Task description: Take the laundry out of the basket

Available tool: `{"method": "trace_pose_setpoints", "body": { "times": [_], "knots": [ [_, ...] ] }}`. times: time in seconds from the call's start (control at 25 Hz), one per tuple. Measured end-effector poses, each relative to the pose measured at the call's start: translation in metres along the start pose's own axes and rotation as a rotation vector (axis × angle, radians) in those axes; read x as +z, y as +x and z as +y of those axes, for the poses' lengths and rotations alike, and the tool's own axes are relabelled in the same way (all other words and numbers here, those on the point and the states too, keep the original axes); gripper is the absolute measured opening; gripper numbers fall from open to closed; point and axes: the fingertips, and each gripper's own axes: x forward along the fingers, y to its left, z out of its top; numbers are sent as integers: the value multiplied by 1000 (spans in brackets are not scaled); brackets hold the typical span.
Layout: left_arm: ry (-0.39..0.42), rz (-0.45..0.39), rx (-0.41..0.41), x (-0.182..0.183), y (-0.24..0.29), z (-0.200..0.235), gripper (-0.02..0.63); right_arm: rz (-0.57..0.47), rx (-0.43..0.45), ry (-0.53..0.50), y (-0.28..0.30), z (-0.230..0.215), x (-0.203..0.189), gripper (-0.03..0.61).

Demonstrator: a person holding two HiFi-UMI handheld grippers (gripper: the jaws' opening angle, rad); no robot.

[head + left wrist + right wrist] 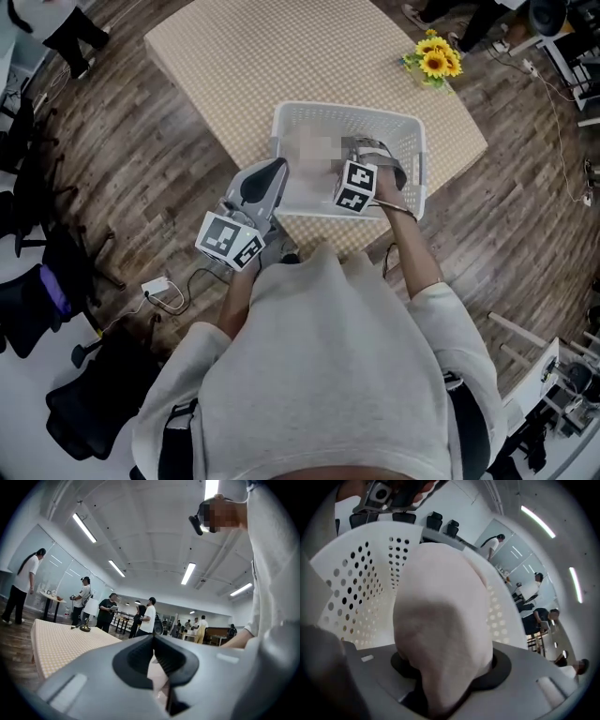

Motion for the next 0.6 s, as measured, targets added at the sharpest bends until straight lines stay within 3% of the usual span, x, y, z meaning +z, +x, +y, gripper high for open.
{"method": "trace_pose_setpoints", "body": {
  "times": [0.16, 0.28, 0.44, 0.6],
  "knots": [
    [23, -17, -35, 7, 5, -17, 8, -8, -164, -48, -42, -40, 3, 256],
    [43, -36, -53, 14, 9, -29, 8, -41, -219, -12, -64, -55, 3, 258],
    [71, -64, -61, 22, 13, -37, 8, -156, -248, 168, -84, -70, 6, 258],
    [71, -49, -57, 18, 8, -39, 8, -301, -226, 453, -96, -71, 8, 259]
  ]
}}
